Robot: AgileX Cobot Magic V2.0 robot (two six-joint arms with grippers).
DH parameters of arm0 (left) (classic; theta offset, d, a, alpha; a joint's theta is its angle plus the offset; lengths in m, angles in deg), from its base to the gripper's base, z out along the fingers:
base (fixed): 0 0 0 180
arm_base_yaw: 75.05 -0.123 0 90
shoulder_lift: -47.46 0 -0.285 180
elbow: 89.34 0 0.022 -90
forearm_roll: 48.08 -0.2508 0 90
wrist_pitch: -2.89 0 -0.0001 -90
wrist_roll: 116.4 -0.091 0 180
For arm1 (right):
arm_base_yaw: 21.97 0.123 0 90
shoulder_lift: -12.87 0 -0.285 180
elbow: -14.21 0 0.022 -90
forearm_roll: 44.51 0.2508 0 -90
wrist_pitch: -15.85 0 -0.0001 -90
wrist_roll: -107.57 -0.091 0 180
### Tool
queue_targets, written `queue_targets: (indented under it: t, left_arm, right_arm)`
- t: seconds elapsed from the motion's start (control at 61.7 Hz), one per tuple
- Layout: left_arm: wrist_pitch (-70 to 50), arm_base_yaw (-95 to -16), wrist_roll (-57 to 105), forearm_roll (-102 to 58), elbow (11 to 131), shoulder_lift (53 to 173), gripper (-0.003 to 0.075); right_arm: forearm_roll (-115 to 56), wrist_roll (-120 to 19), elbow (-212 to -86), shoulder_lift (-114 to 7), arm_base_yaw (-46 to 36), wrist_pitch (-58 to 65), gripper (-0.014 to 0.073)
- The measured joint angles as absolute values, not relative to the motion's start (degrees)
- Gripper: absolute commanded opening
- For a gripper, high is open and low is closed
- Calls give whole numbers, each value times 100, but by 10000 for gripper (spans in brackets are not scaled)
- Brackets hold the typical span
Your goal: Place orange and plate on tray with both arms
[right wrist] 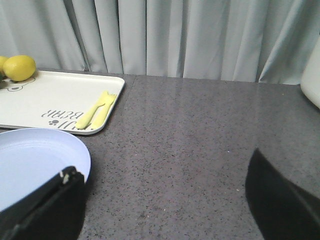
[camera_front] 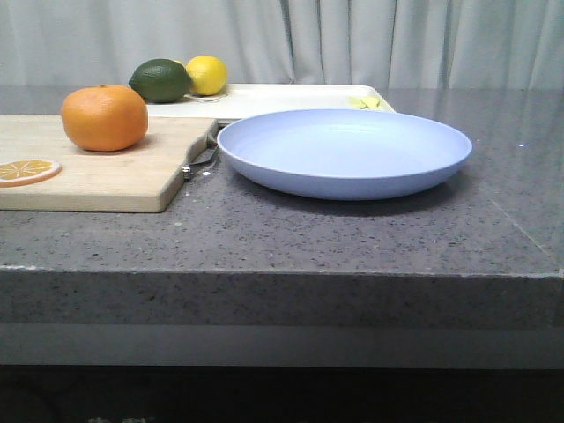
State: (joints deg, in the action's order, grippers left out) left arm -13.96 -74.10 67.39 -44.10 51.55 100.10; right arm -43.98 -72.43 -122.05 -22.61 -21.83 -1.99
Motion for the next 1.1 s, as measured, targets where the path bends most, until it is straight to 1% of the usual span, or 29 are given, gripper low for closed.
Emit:
queue_targets:
  t: [0.194,0.373,0.519,0.762,0.908,1.102]
  left_arm:
    - [-2157,-7311,6739,-4410,6339,11354,662]
    - [-2696,-6648,6727,-4410,7446,12456,662]
    - [-3499,-6106,6702,-4410,8521,13497,662]
    - [-4664,-5516,6443,-4576,10233,15144,662]
    - [-5111,-5450,6446,-4623,10745,15690,662]
    - [-5589,-5450,6446,-4661,10877,16080,662]
  right_arm:
    - [-4398,-7243,-12205,-2261,-2183,-199,652]
    - [-4398,-7243,-12205,-2261,-2183,-199,652]
    - [-4398,-7243,-12205,-2261,-2183,-199,652]
    - [-4398,-7243,-12205,-2261,-2183,-199,652]
    - [-4398,-7243,-12205,-2261,-2183,-199,652]
    - [-4398,-7243,-12205,-2261,-2183,-199,652]
